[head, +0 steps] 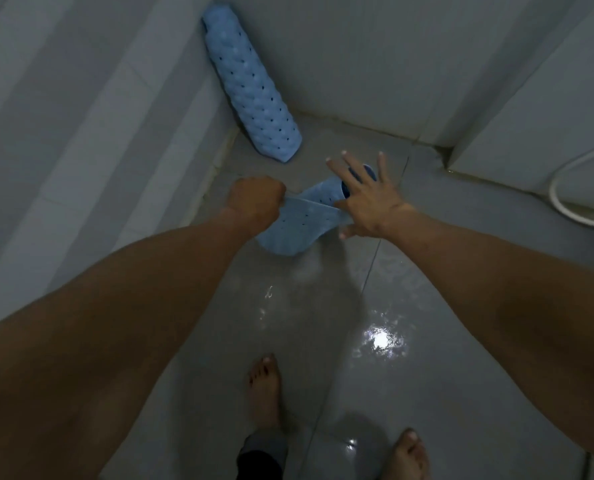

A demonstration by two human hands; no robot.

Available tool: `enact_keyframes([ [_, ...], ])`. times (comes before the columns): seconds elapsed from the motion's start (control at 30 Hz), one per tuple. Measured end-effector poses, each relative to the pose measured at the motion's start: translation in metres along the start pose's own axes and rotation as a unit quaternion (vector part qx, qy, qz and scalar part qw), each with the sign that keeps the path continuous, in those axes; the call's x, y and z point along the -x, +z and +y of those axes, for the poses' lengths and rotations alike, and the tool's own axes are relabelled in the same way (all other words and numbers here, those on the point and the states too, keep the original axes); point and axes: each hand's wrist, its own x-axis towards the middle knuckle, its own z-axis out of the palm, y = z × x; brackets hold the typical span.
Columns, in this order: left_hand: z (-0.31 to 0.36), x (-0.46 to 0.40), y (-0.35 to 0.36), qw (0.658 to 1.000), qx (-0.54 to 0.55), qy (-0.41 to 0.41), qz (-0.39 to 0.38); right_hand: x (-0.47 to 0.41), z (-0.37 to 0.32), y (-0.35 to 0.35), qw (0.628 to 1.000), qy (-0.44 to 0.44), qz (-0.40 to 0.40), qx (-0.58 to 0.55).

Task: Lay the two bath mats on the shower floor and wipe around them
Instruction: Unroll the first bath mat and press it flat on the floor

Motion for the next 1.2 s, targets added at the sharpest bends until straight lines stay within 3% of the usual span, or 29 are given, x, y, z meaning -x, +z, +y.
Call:
enact_keyframes([
  [0.23,-0.008,-0.004,0.009,0.995,-0.028,-0.080,0.058,-0.015,0.017,0.018,0.989,-0.077,0.113,0.061],
  [0.33,-0.008,-0.011,0.015,0.990,-0.027,-0.108,0.088,-0.027,0.022,0.027,0.988,-0.057,0.124,0.074],
  [0.43,-0.013,-0.014,0.025,0.983,-0.026,-0.143,0.111,-0.038,0.026,0.029,0.993,-0.023,0.118,0.015],
  [0.67,-0.032,-0.035,0.046,0.956,-0.023,-0.224,0.189,-0.060,0.044,0.026,0.960,-0.098,0.253,0.070],
  [0.8,-0.046,-0.042,0.061,0.926,-0.012,-0.278,0.255,-0.063,0.038,0.027,0.955,-0.026,0.295,-0.034],
  [0.9,-0.053,-0.041,0.067,0.912,-0.019,-0.280,0.299,-0.059,0.035,0.022,0.955,0.022,0.296,0.030],
  [0.97,-0.061,-0.037,0.070,0.903,-0.006,-0.285,0.321,-0.056,0.038,0.018,0.963,0.038,0.253,0.080],
  [1.03,-0.073,-0.030,0.074,0.896,0.008,-0.293,0.333,-0.051,0.045,0.018,0.972,0.069,0.210,0.080],
  [1.2,-0.081,-0.010,0.075,0.898,0.044,-0.313,0.307,-0.021,0.049,0.039,0.970,0.067,0.229,0.043],
])
